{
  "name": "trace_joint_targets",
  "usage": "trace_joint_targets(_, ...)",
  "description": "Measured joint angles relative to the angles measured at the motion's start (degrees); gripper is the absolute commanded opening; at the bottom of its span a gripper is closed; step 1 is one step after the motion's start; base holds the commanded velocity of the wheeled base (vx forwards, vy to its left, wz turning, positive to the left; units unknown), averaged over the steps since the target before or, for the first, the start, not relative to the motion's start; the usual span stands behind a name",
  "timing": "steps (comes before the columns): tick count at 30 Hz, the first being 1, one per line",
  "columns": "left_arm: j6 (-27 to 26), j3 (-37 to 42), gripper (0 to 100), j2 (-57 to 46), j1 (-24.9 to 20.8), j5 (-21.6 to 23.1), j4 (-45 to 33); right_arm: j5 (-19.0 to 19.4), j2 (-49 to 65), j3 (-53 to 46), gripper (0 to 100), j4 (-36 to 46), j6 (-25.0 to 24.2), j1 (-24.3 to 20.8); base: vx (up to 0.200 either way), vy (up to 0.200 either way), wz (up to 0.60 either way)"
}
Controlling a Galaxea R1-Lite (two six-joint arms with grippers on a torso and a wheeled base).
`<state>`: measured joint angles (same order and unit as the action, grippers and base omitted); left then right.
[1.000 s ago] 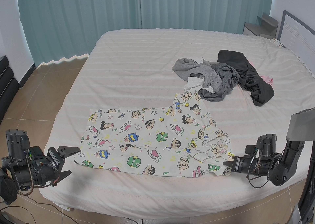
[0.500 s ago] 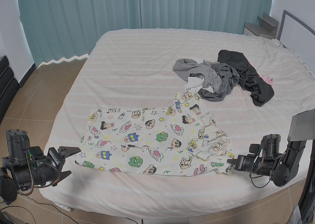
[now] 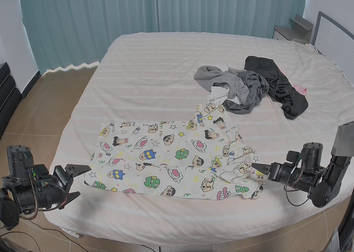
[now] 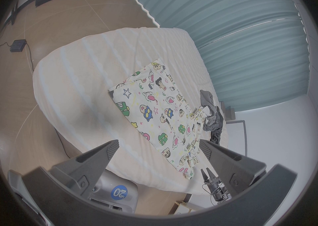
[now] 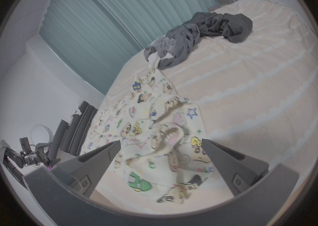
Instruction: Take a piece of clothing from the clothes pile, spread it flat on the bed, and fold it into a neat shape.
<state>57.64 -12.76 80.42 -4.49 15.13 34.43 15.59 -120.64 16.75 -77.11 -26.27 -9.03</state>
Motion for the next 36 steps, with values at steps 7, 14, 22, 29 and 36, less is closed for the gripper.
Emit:
trace_joint_targets(7,0.02,0.00,100,0.04,-0.05,0.00,0.02,-6.86,4.84,1.35,100,2.93,-9.30,-9.46,0.000,0.000,0.00)
trace_joint_targets(14,0.04,0.04,100,0.06,-0.37,-0.05,-0.02,-12.14,5.86,7.41,100,15.63,-23.65,-16.37,0.000,0.000,0.00)
trace_joint_targets(22,0.09,0.10,100,0.11,-0.74,-0.05,-0.07,-13.30,1.01,12.87,100,19.30,-27.98,-17.75,0.000,0.000,0.00)
trace_joint_targets(29,0.06,0.10,100,0.43,-0.78,-0.05,-0.09,-13.49,-3.17,15.12,100,19.38,-29.48,-17.01,0.000,0.000,0.00)
trace_joint_targets(36,0.09,0.12,100,0.59,-0.85,-0.05,-0.09,-13.48,-5.18,15.82,100,19.36,-31.23,-15.71,0.000,0.000,0.00)
